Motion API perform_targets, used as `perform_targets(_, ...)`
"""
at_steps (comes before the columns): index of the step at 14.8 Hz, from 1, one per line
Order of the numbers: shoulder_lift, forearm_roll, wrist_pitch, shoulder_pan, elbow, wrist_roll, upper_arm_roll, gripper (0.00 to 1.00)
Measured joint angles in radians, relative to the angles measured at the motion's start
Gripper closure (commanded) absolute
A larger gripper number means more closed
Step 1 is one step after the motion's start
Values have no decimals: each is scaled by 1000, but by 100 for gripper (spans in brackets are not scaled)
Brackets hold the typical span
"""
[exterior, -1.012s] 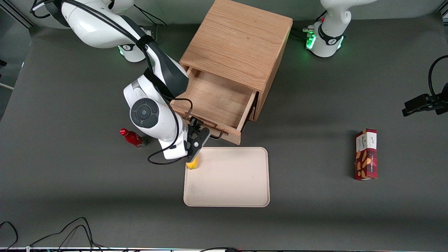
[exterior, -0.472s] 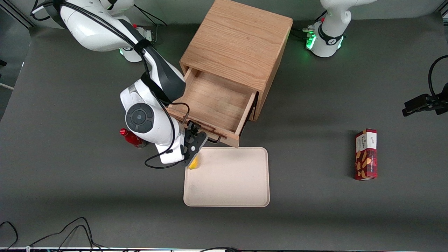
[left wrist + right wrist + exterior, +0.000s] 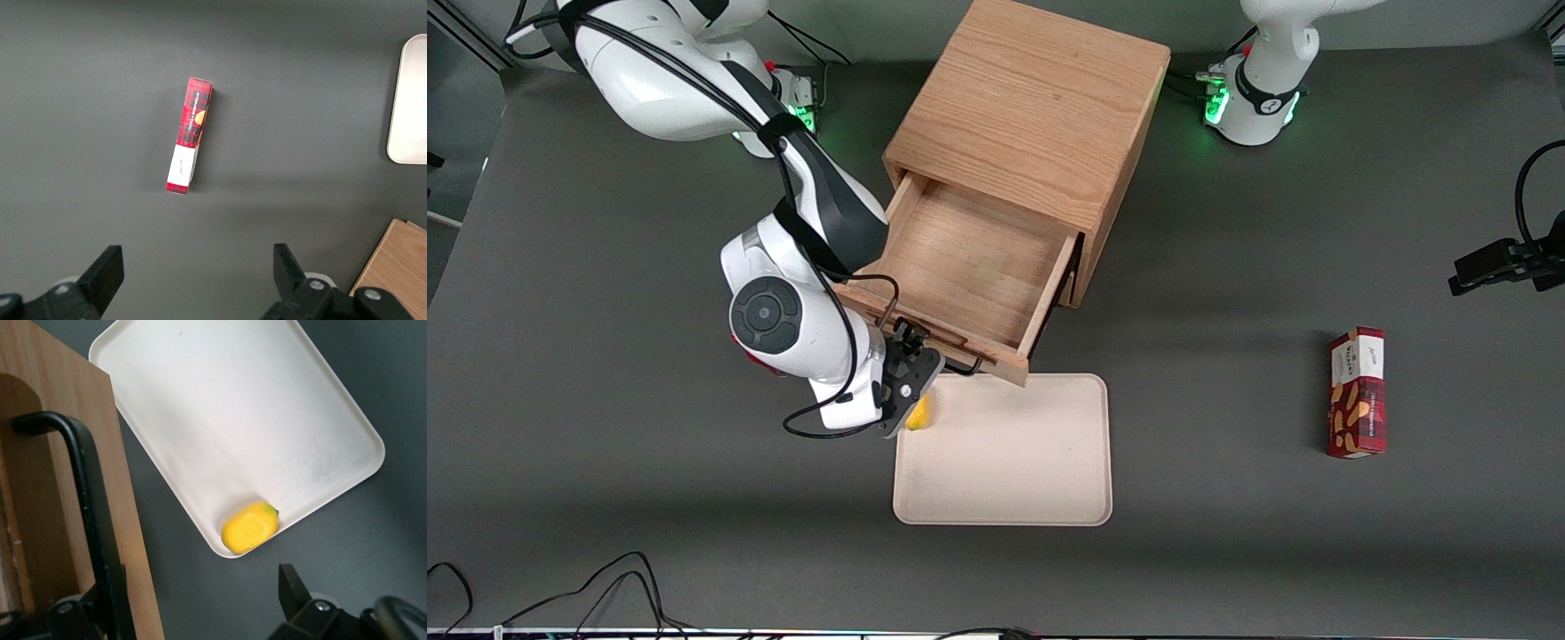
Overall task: Open upper drawer
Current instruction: 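Keep pulling the drawer handle further out toward the tray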
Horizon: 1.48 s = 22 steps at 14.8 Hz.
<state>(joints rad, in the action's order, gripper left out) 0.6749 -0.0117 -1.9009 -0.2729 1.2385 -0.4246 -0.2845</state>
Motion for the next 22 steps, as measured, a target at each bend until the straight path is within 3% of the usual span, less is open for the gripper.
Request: perform_targets(22, 70, 0, 0, 6, -121, -24, 54, 0)
